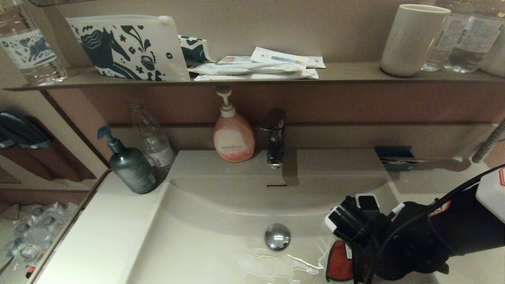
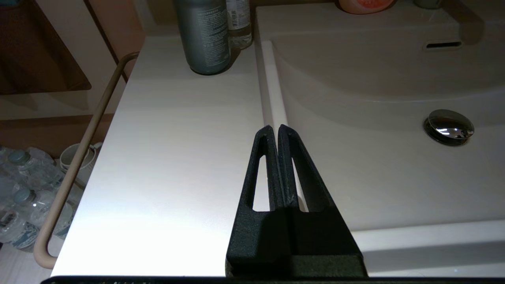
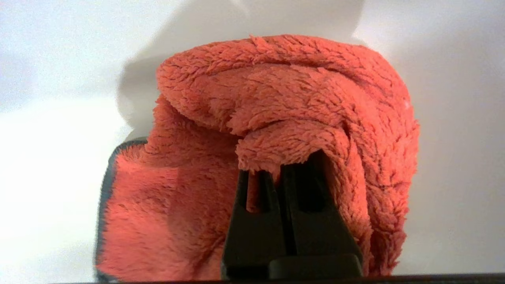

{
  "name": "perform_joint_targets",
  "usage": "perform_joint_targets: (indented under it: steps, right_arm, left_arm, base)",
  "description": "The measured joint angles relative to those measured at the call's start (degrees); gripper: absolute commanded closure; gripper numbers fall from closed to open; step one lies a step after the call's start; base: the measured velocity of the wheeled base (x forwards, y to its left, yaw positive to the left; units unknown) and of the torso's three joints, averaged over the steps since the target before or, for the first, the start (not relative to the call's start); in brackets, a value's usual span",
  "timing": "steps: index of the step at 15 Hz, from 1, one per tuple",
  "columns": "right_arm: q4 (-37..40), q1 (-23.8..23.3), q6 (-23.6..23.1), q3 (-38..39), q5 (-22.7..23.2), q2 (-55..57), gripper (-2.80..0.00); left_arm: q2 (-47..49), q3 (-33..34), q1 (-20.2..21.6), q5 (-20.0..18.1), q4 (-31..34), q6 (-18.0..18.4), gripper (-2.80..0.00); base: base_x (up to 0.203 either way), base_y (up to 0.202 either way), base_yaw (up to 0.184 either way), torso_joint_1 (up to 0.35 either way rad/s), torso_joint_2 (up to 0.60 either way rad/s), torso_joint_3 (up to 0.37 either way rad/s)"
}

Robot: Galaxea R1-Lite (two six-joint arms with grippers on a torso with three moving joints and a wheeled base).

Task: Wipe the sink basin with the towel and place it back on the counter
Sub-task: Wipe the sink

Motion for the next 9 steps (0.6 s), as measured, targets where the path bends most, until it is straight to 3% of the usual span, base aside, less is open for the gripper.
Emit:
perform_joint_targets:
  steps: [3,6,9]
  right_arm:
    - [3.5,3.1,6.2,0.0,4.9,1.1,0.00]
    - [3.9,6.5,8.2,0.0,6.2,3.1,0.00]
    - [3.8,9.5,10.4,0.0,10.2,4.4,0.00]
  left_arm:
    - [0.0,0.0,0.0,0.0,0.0,0.0,0.00]
    - [0.0,0.0,0.0,0.0,0.0,0.0,0.00]
    - [0.0,0.0,0.0,0.0,0.0,0.0,0.00]
  base:
    - [0.000,0.000,0.000,0.000,0.00,0.000]
    - [0.000,0.000,0.000,0.000,0.00,0.000]
    - [0.000,0.000,0.000,0.000,0.00,0.000]
